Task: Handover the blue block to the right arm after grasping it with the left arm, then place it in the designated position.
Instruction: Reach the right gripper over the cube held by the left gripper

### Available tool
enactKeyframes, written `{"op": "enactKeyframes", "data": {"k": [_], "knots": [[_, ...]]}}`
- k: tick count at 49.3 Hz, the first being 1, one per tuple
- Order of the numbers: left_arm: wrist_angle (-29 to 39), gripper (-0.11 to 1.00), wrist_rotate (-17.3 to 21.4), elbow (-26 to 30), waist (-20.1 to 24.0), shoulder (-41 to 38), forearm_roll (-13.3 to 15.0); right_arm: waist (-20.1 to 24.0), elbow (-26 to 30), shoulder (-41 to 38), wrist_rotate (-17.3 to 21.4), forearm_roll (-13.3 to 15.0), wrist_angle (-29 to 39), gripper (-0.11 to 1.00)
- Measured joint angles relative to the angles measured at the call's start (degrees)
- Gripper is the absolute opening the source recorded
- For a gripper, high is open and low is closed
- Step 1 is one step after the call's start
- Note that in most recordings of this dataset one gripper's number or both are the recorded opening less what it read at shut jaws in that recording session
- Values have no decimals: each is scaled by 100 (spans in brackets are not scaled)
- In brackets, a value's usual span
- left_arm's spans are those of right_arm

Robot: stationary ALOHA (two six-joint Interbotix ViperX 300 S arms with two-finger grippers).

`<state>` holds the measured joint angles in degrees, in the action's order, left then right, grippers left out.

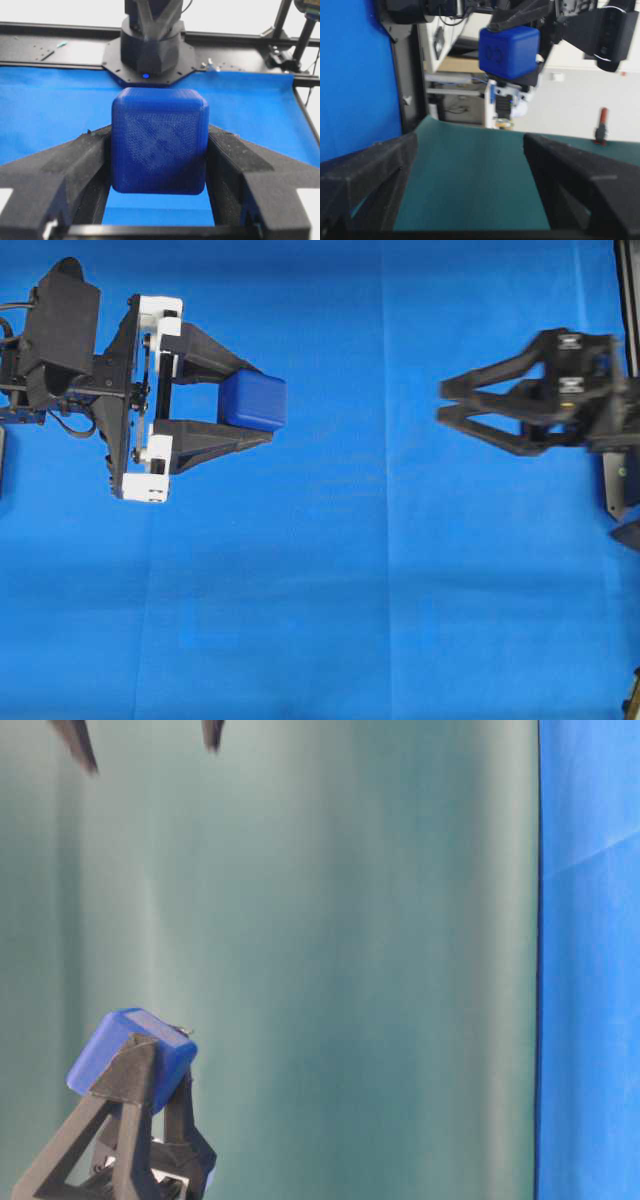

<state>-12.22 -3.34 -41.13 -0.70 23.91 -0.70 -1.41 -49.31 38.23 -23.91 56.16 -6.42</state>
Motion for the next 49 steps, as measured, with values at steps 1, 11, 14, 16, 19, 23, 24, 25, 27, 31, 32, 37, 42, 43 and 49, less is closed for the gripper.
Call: {"op": "enactKeyframes", "data": {"k": [1, 11, 14, 16, 19, 23, 24, 25, 27, 31, 32, 37, 42, 43, 49], "knots": [[0, 46, 0, 0, 0, 0, 0, 0, 44, -70, 9, 0, 0, 95], [0, 46, -62, 0, 0, 0, 0, 0, 633, -791, 0, 0, 0, 95], [0, 46, -70, 0, -9, 0, 0, 0, 817, -1002, 0, 0, 0, 95], [0, 46, -88, 0, 0, 0, 0, 0, 932, -1125, 9, 0, 0, 95], [0, 46, -88, 0, 0, 0, 0, 0, 1081, -1283, 0, 0, -9, 95], [0, 46, -88, 0, 0, 0, 0, 0, 1318, -1529, 9, 0, -9, 95], [0, 46, -88, 0, 0, 0, 0, 0, 1371, -1591, 9, 0, -9, 95], [0, 46, -88, -9, 0, 0, 0, 0, 1424, -1644, 0, 0, -18, 95], [0, 46, -88, -9, 0, 0, 0, 0, 1529, -1767, 0, 0, -18, 95], [0, 46, -88, 0, -9, 0, 0, 0, 1758, -2004, 0, 0, -44, 95], [0, 46, -88, 0, 0, 0, 0, 0, 1811, -2057, 9, 0, -53, 95], [0, 46, -88, 0, 0, 0, 0, 0, 2057, -2338, 9, 0, -123, 95], [0, 46, -97, 0, 0, 9, 0, 0, 2294, -2575, 9, 0, -176, 95], [0, 46, -88, 0, 0, 9, 0, 0, 2338, -2619, 0, -9, -176, 95], [0, 46, -88, 0, 0, 9, 0, 0, 2566, -2821, 9, 0, -211, 95]]}}
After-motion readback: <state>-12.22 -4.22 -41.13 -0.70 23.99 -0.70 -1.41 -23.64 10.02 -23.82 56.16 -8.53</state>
